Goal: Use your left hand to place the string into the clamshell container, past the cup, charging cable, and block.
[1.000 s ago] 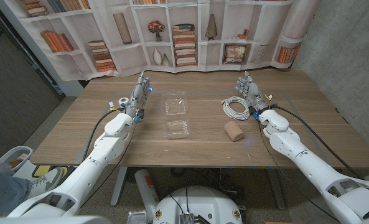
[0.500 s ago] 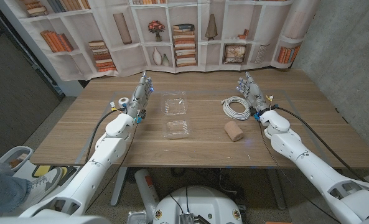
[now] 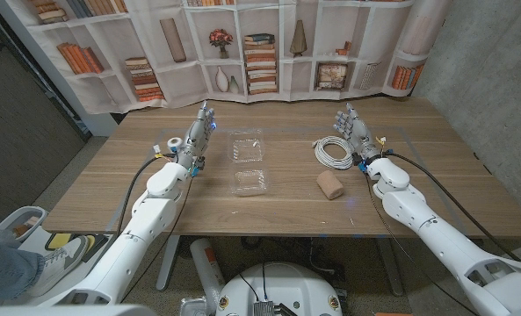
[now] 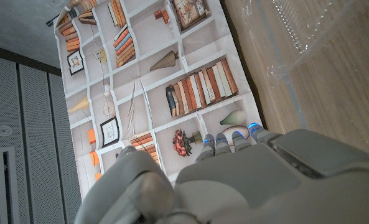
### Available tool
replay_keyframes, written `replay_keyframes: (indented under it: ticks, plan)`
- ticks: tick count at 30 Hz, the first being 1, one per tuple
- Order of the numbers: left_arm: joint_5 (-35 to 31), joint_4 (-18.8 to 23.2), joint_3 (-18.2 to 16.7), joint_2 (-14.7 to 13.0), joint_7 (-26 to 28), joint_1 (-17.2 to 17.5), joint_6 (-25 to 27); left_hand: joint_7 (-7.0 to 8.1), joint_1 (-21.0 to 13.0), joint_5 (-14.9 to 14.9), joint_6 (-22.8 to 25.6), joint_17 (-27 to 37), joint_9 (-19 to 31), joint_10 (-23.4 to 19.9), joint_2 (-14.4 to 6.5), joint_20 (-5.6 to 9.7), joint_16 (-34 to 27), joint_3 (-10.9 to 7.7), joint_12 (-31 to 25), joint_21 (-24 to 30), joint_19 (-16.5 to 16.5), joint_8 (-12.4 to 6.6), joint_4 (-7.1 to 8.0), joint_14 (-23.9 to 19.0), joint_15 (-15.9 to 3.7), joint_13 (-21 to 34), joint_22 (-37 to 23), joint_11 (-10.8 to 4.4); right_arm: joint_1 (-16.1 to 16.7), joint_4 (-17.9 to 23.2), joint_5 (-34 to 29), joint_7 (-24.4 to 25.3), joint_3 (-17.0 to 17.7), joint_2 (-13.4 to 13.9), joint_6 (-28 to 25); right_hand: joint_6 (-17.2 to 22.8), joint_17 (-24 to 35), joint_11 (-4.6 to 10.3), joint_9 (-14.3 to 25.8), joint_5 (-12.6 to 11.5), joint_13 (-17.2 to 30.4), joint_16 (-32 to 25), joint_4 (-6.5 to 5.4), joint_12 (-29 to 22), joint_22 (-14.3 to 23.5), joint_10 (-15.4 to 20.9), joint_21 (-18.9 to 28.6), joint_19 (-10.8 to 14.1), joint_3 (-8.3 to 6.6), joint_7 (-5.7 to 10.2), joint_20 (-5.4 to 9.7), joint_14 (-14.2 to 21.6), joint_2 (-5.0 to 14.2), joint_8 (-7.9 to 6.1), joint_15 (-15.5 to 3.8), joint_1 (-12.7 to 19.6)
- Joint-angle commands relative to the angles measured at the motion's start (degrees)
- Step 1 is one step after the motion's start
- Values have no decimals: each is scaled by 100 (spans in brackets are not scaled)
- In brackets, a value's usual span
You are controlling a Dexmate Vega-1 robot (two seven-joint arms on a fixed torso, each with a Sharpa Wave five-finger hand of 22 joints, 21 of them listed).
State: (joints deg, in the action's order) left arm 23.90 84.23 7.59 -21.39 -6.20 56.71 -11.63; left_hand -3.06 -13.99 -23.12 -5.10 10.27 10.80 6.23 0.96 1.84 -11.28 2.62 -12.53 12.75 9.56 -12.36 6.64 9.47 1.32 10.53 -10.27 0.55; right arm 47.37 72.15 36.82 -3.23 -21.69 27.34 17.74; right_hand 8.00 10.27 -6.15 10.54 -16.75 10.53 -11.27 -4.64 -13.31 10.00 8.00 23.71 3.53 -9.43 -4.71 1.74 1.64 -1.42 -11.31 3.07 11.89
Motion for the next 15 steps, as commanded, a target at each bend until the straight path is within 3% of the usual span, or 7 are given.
replay_keyframes:
  ticks: [1, 15]
  plan:
    - [-201, 396, -75, -129, 152, 274, -176, -6, -84, -56, 55, 10, 8, -38, -9, 118, -50, -18, -52, 53, 232, -42, -29, -30, -11, 25, -8, -4, 33, 33, -42, 13, -40, -12, 17, 25, 25, 8, 16, 12, 16, -5, 38, 7, 14, 35, -11, 59, -27, 0, 18, 34, 23, -14, 43, 26]
    - [-89, 579, -149, -259, 167, 528, -384, -5, -141, -59, 129, 10, 7, -113, -40, 102, -54, -19, -62, 45, 194, -53, -53, -111, -14, 25, -8, -15, 39, 88, -62, 8, -40, 28, 7, 29, 27, 16, 16, 23, 16, 0, 45, 12, 16, 42, -38, 67, -22, 2, 22, 40, 33, -10, 45, 28]
